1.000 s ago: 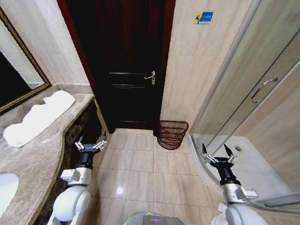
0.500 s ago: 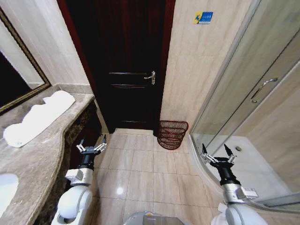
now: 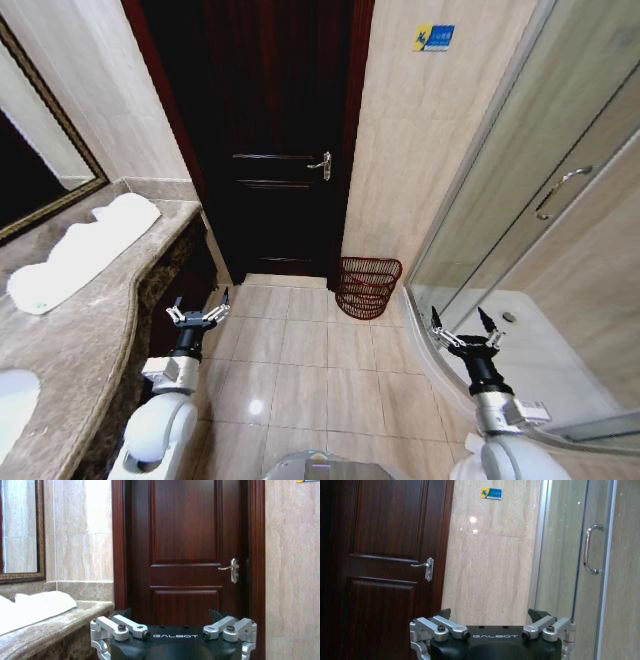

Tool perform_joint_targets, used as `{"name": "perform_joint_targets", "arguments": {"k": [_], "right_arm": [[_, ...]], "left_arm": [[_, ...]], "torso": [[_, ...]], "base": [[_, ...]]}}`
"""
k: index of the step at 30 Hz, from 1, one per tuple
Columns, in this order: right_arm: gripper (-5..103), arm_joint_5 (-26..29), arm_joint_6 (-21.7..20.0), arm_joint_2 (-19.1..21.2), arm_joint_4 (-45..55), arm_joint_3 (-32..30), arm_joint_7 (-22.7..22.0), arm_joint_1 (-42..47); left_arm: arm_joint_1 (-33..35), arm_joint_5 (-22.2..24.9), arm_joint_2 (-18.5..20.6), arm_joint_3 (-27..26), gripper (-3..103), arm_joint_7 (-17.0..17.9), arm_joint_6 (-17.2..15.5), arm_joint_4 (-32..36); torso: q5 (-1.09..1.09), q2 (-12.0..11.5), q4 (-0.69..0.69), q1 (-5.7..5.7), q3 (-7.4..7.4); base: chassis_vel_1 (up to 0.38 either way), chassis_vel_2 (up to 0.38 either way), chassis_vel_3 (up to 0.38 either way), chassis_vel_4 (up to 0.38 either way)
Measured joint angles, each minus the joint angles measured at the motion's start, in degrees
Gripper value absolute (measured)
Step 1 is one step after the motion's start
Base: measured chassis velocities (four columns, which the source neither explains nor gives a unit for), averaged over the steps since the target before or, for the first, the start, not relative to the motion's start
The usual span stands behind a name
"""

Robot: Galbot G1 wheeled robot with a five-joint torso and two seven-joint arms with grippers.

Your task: Discard the used towel into the hamper.

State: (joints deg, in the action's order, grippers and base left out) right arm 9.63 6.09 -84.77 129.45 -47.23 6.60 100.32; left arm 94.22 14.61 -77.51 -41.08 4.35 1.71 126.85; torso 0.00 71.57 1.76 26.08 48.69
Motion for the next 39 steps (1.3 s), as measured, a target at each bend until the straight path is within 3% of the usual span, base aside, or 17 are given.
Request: {"name": "perform_joint_targets", "arguments": {"k": [13, 20, 34, 39], "right_arm": [[100, 0.0, 0.0, 0.0, -0.2, 0.0, 0.0, -0.2], [100, 2.7, -0.1, 0.2, -10.9, -0.3, 0.8, -9.2], [100, 3.2, -2.8, 0.5, -5.9, -0.6, 1.4, -10.3], [100, 3.0, -5.9, 1.2, -4.2, -0.1, -1.0, -11.3]], "left_arm": [[-0.3, 0.2, 0.0, 0.1, 100, 0.7, 0.7, 1.6], [-0.6, -0.2, -0.1, 0.0, 100, 1.1, -0.2, 2.3], [-0.6, -1.6, 0.6, -0.4, 100, 0.6, -1.2, 2.6], [-0.6, -1.8, 0.8, -0.3, 100, 0.6, -1.1, 2.5]], "torso": [[0.00, 0.0, 0.00, 0.00, 0.00], [0.03, 0.0, 0.02, 0.01, 0.01], [0.00, 0.0, 0.00, 0.00, 0.00], [0.00, 0.0, 0.00, 0.00, 0.00]], "base": [[0.000, 0.000, 0.000, 0.000], [0.000, 0.000, 0.000, 0.000], [0.000, 0.000, 0.000, 0.000], [0.000, 0.000, 0.000, 0.000]]}}
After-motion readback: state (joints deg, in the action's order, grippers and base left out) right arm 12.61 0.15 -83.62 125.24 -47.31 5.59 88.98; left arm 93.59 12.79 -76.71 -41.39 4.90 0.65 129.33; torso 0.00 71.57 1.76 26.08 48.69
